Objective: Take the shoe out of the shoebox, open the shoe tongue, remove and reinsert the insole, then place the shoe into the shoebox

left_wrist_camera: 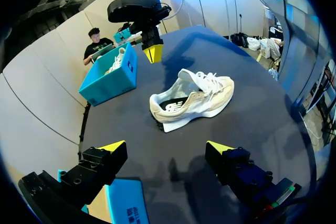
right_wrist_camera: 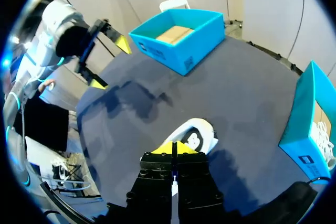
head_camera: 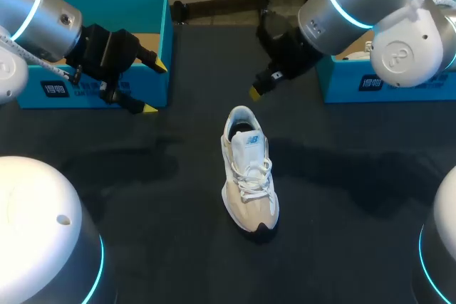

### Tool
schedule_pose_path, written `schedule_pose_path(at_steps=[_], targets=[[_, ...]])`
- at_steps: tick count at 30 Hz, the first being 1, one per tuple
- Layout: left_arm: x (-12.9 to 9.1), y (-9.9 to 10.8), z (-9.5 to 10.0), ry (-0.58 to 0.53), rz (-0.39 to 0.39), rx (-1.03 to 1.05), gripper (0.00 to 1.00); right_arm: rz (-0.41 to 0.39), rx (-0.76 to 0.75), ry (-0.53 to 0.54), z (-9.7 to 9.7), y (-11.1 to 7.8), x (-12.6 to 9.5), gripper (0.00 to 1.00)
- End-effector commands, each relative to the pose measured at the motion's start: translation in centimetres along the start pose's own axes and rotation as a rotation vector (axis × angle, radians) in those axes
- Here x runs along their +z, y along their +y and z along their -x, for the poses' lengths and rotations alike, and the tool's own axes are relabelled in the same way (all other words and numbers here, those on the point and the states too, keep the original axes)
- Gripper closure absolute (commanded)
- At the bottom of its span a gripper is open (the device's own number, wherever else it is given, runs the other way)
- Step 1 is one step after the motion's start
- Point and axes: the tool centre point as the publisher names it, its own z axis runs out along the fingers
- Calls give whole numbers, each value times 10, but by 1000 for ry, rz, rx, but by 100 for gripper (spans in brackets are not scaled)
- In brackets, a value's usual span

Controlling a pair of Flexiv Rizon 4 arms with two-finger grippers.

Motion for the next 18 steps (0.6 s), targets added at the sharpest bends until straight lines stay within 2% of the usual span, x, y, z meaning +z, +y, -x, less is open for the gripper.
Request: schedule_pose_path(at_steps=[1, 2, 5, 12, 18], targets=[[0, 0, -1, -1, 3, 0, 0, -40, 84, -244, -10, -1, 9, 100], [0, 0, -1, -1, 3, 0, 0, -18, 108, -273, -10, 0, 13, 100], [0, 0, -1, -1, 3, 0, 0, -67, 161, -372, -9, -2, 20, 100], [0, 0, -1, -1, 3, 0, 0, -99, 259, -427, -4, -10, 43, 100], [0, 0, -1, -1, 3, 0, 0, -93, 359, -468, -5, -16, 52, 100]])
